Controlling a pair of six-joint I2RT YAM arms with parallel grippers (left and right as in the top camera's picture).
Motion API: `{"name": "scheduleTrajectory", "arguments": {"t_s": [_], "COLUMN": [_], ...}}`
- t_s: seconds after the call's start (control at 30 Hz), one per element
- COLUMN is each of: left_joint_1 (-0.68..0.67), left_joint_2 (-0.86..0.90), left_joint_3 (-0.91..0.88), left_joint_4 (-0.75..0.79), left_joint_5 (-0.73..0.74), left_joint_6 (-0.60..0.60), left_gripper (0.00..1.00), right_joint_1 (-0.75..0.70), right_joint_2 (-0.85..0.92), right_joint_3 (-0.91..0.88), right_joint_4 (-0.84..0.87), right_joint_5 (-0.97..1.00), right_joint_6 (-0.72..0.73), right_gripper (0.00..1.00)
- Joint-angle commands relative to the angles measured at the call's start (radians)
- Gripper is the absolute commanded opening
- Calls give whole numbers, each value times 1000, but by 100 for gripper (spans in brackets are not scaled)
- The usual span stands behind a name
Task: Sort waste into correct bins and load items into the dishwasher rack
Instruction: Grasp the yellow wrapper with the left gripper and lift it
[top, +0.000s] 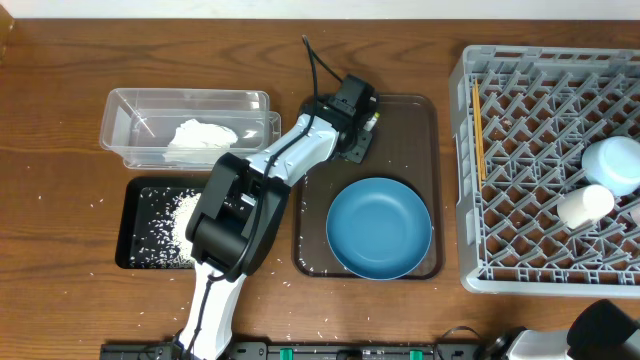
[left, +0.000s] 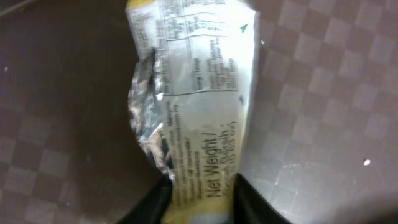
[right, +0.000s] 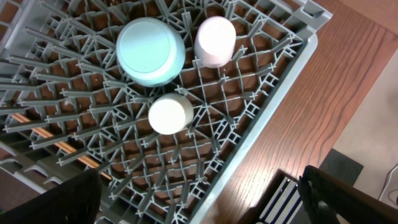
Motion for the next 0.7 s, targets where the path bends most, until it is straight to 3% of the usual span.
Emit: {"name": "scheduleTrajectory", "arguments": {"t_s": [0.0,0.1,0.4,0.57,0.67], "left_joint_1": [0,3,62,178,264], "left_joint_2": [-33,-100,-383,-512,-536], "left_joint_3": [11,11,11,11,11], "left_joint_4": [0,0,-26,-136,-250], "left_joint_5": [-6,-23,-373,-518,-518], "left_joint_6": [6,-18,-308,-626,-905], "left_gripper": [20,7,6,6,6], "right_joint_1": [-8,-8,-8,-8,-8], "right_joint_2": [0,0,0,0,0], "right_joint_3": [-1,-1,-1,-1,-1], "right_joint_4": [-1,-1,-1,-1,-1], "right_joint_5": [-1,-1,-1,-1,-1], "right_joint_6": [13,14,13,13,13], "right_gripper": [99,99,99,99,99]}}
